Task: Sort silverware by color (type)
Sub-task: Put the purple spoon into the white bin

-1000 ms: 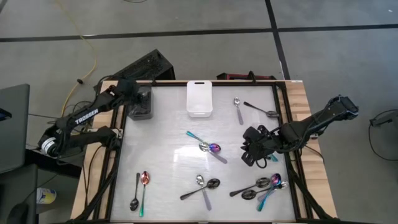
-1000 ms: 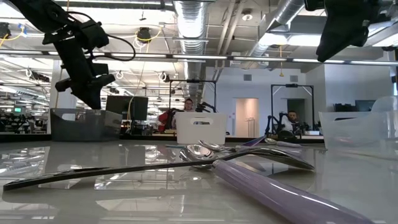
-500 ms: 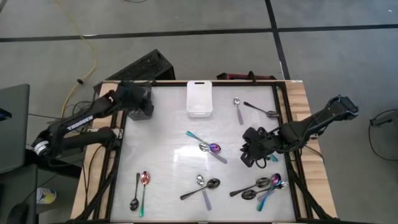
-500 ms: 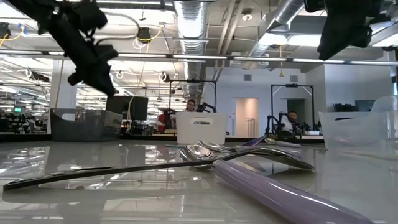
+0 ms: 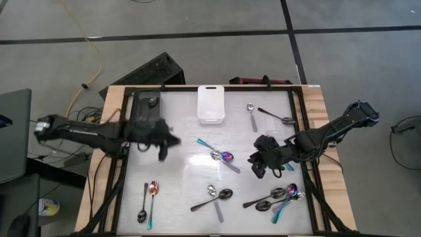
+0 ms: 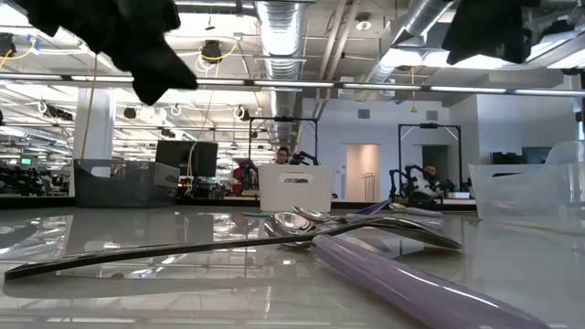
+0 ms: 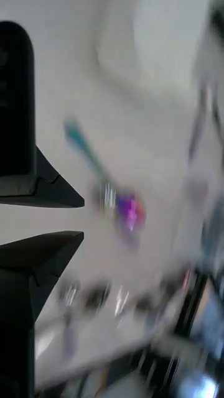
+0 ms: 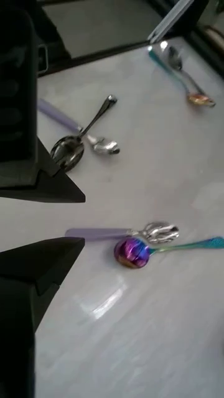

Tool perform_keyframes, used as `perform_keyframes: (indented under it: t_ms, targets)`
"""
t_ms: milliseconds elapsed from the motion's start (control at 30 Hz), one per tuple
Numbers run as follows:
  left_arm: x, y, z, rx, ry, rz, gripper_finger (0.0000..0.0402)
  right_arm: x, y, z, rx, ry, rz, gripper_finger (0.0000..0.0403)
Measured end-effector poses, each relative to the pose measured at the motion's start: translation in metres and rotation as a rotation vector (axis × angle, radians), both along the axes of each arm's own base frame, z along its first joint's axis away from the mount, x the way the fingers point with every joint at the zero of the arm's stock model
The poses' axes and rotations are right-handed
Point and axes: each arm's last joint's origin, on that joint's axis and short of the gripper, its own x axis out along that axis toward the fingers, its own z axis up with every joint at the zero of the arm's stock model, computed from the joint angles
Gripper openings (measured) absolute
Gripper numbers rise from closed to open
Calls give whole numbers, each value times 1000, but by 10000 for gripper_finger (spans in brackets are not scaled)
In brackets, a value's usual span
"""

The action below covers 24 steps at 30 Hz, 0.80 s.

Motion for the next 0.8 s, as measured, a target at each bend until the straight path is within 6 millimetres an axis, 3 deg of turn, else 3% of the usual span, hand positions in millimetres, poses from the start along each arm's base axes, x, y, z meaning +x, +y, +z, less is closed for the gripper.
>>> perform_keyframes:
  t_ms: [200,333,567,800]
  targets:
    - [20,-60,-12,26,-76,-291,57,2,4,3,19,-46,10,122]
    - [37,-86,-31,130,-110,-333,57,1,8,4,0,-63,16,122]
    - [77,-101,-64,311,-33,-287,63,-2,14,4,-34,-79,17,122]
    - [129,-99,-79,465,126,-310,108,-3,22,1,-159,-96,59,122]
